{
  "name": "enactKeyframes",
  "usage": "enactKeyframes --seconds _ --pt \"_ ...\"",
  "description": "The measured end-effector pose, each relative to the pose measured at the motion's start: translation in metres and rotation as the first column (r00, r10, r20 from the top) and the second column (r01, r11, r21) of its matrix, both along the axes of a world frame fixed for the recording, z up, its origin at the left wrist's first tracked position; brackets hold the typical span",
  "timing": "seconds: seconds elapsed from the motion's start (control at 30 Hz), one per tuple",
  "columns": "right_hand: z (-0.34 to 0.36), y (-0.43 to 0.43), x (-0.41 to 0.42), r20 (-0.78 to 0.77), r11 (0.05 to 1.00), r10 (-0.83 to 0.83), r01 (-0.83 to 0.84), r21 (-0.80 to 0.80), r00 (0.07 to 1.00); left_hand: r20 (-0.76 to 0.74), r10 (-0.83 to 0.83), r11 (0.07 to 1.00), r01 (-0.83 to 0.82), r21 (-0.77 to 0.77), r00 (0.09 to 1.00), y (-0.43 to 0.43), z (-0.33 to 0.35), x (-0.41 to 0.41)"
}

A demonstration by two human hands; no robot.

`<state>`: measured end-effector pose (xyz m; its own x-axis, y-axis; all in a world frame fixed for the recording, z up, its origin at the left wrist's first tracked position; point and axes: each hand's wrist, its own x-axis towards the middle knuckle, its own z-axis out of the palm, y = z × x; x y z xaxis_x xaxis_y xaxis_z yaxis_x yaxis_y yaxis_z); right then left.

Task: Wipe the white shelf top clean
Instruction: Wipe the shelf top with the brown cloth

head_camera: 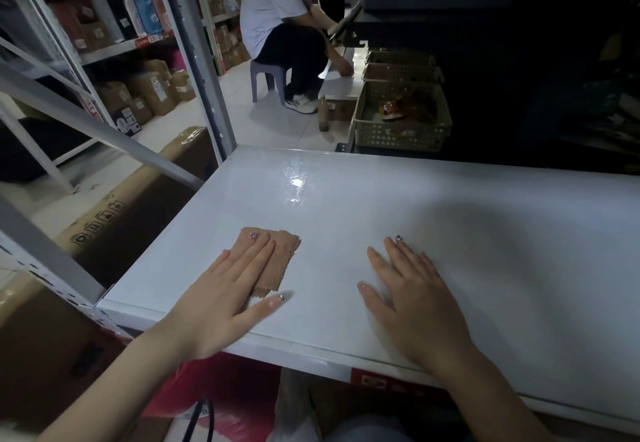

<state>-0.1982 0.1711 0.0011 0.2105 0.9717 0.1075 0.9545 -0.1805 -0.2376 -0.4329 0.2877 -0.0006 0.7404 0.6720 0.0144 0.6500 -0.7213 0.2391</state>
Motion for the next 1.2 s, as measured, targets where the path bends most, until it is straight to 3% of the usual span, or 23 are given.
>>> enactKeyframes --seconds 0.57,0.97,1.2 --pt "-0.005 0.011 -0.023 0.134 0.999 -0.035 0.031 0.032 0.990 0.053 -0.054 0.997 0.051 0.067 0.997 -0.018 -0.004 -0.023" --pt "-0.002 0.012 -0.026 0.018 0.996 0.089 -0.090 0.009 0.996 0.036 -0.070 0.994 0.066 0.092 0.997 -0.032 -0.004 -0.039" --pt "-0.001 0.010 -0.027 0.029 0.997 0.075 -0.074 -0.029 0.997 -0.001 -0.068 0.995 0.068 0.077 0.998 -0.031 -0.004 -0.037"
